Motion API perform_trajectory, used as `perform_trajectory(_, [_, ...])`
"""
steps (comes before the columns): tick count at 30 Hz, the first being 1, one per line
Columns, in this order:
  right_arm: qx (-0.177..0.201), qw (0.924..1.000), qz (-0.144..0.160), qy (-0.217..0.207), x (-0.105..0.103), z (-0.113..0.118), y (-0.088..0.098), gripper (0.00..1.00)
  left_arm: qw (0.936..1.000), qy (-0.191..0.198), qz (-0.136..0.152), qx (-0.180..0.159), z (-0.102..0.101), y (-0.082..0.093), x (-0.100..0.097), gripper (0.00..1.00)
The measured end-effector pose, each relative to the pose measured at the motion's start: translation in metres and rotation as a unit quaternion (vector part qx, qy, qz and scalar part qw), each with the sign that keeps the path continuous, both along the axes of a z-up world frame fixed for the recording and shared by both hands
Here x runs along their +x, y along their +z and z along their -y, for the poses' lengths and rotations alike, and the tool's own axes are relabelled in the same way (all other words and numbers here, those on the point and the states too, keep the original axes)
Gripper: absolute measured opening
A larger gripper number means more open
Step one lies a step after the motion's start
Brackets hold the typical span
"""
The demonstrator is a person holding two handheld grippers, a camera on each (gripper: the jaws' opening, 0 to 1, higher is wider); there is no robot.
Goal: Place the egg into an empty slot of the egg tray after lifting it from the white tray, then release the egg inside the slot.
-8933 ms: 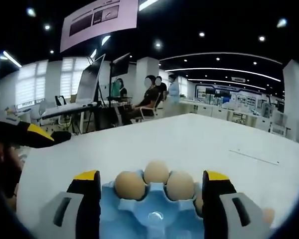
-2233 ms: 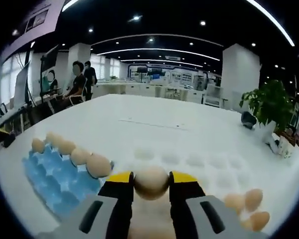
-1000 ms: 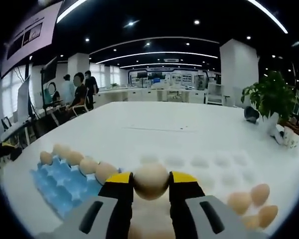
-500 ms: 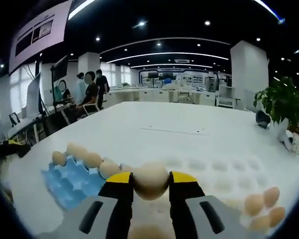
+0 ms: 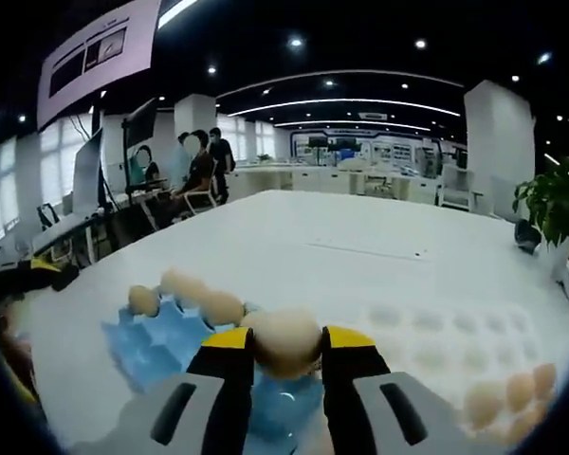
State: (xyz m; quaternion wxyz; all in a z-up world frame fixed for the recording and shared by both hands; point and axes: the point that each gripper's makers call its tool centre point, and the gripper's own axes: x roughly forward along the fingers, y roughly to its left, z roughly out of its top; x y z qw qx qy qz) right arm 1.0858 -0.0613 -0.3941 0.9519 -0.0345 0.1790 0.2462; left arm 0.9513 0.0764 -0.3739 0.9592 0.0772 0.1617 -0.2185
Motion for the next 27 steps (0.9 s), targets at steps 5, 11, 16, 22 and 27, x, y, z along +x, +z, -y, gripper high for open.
perform_trajectory(5, [0.006,0.9997,0.001,0.024,-0.002,-0.019,0.0,0.28,1.0,-0.001,-0.002,0.0,0.0,-0.001,0.0,0.99])
perform_trajectory(11, [0.011,0.9986,-0.002,0.053,-0.006,-0.042,-0.002,0.28,1.0,-0.002,-0.004,0.002,-0.002,-0.002,0.0,0.99])
perform_trajectory(16, [0.009,0.9976,-0.002,0.069,-0.007,-0.059,-0.004,0.28,1.0,-0.001,-0.008,0.002,-0.004,-0.004,-0.001,1.0])
perform_trajectory(22, [0.012,0.9955,0.0,0.094,-0.01,-0.078,-0.002,0.28,1.0,0.001,-0.007,0.001,-0.007,-0.004,-0.001,1.0])
perform_trajectory(27, [0.013,0.9921,0.006,0.125,-0.013,-0.097,-0.004,0.28,1.0,0.002,-0.009,0.0,-0.009,-0.004,-0.002,1.0])
